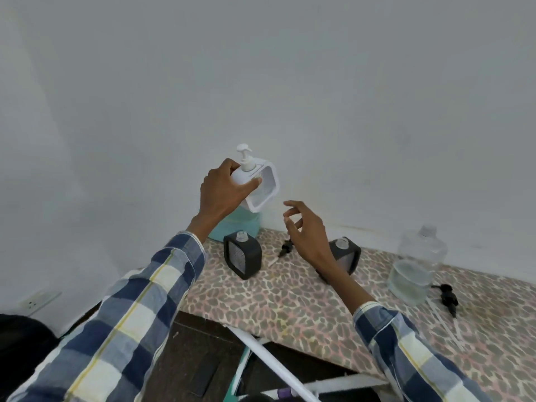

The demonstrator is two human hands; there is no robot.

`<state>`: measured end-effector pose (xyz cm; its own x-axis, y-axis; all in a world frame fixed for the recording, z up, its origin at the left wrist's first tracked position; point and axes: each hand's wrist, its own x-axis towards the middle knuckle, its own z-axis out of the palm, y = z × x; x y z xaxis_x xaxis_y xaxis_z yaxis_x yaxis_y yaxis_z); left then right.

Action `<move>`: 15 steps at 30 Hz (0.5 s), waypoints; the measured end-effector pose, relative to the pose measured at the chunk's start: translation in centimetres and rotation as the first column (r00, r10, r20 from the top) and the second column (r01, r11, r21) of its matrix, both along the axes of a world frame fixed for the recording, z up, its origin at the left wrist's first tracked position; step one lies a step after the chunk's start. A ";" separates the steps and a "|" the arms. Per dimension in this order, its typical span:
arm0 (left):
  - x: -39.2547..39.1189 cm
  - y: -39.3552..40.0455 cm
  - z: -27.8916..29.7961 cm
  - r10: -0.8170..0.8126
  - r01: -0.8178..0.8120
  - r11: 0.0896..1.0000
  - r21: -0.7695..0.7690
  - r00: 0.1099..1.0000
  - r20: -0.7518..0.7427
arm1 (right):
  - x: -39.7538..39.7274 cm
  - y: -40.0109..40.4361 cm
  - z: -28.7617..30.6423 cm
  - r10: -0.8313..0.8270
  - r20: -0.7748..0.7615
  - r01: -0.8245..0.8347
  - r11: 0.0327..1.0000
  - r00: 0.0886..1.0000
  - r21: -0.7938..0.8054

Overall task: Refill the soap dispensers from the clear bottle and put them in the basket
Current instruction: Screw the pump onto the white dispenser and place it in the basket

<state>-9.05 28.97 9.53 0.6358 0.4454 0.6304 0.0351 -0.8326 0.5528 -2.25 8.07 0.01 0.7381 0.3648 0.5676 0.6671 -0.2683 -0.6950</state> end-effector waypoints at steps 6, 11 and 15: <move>2.9 6.4 -2.2 0.093 -0.097 0.994 -0.039 0.991 -0.091 | 3.9 6.3 -1.1 0.084 0.033 -0.075 0.976 0.996 -0.204; 5.7 10.9 -4.9 0.139 -0.149 0.987 -0.059 0.979 -0.148 | 6.5 10.7 -1.1 0.192 0.016 -0.176 0.926 0.981 -0.334; 7.6 13.1 -6.9 0.155 -0.164 0.986 -0.036 0.971 -0.180 | 7.8 13.1 -1.3 0.244 0.015 -0.211 0.865 0.970 -0.455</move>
